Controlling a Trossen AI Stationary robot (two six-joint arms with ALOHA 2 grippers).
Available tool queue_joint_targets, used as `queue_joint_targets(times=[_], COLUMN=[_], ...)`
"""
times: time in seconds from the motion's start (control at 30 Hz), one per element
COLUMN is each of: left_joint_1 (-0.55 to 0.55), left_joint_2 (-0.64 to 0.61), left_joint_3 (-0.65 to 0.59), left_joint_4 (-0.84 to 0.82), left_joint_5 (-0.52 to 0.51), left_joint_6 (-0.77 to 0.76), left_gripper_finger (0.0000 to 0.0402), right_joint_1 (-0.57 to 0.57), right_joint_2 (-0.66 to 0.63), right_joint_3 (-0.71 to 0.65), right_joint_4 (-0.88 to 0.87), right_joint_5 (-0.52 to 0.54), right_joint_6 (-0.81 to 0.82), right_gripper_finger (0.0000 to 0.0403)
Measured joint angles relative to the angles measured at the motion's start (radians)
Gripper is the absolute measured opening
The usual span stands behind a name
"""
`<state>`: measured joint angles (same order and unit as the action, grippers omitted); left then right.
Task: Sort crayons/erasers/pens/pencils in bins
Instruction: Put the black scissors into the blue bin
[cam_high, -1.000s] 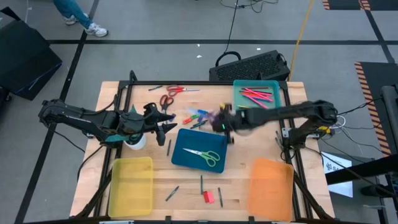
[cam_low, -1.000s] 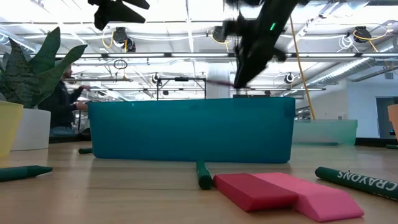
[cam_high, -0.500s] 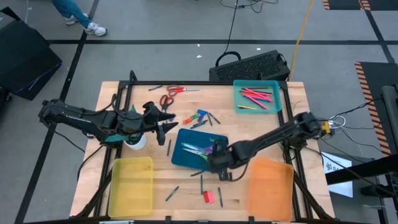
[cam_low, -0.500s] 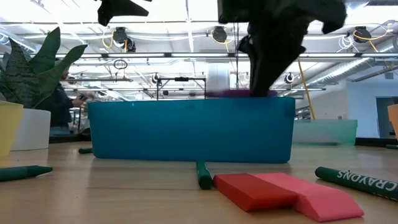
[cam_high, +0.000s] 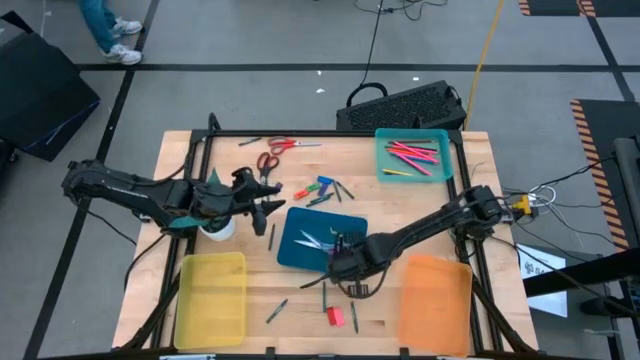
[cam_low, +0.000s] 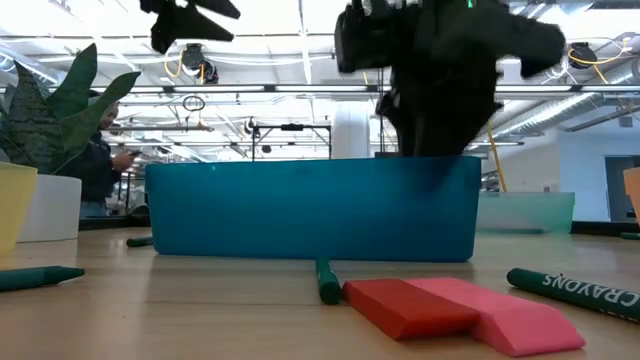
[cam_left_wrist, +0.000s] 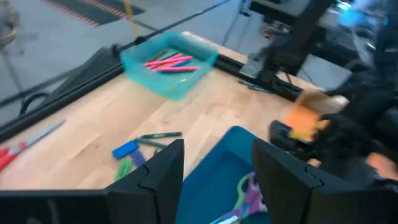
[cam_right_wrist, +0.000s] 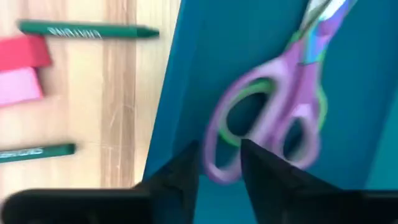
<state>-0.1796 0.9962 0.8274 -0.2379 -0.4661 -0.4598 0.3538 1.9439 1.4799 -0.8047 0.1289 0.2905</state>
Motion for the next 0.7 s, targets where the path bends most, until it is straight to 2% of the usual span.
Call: queue_joint_targets(times=[0.13, 0.27, 0.4, 0.57, 0.7], left_joint_1=[0.075, 0.211, 0.366, 0.544, 0.659], left_joint_2=[0.057, 0.173, 0.326, 0.505, 0.619], left_joint_3=[0.001, 0.06, 0.147, 0.25, 0.296], left_joint_4=[-0.021, -0.101, -0.238, -0.385, -0.426], left_joint_5=[-0.003, 0.048, 0.119, 0.144, 0.149], left_joint_6=[-0.029, -0.065, -0.124, -0.131, -0.163], left_gripper_finger=[0.0188, 0.0188, 0.0188, 0.0188, 0.0188], right_joint_1=[0.001, 0.009, 0.028, 0.053, 0.072], right_joint_2=[-0.075, -0.16, -0.233, -0.271, -0.269], right_joint_3=[0.0, 0.0, 0.0, 0.0, -0.005], right_joint_4=[0.015, 0.062, 0.107, 0.154, 0.154], right_joint_5=[0.005, 0.042, 0.11, 0.11, 0.11], right_joint_6=[-0.008, -0.015, -0.049, -0.067, -0.051], right_gripper_finger=[0.0159, 0.0182, 0.0189, 0.019, 0.019])
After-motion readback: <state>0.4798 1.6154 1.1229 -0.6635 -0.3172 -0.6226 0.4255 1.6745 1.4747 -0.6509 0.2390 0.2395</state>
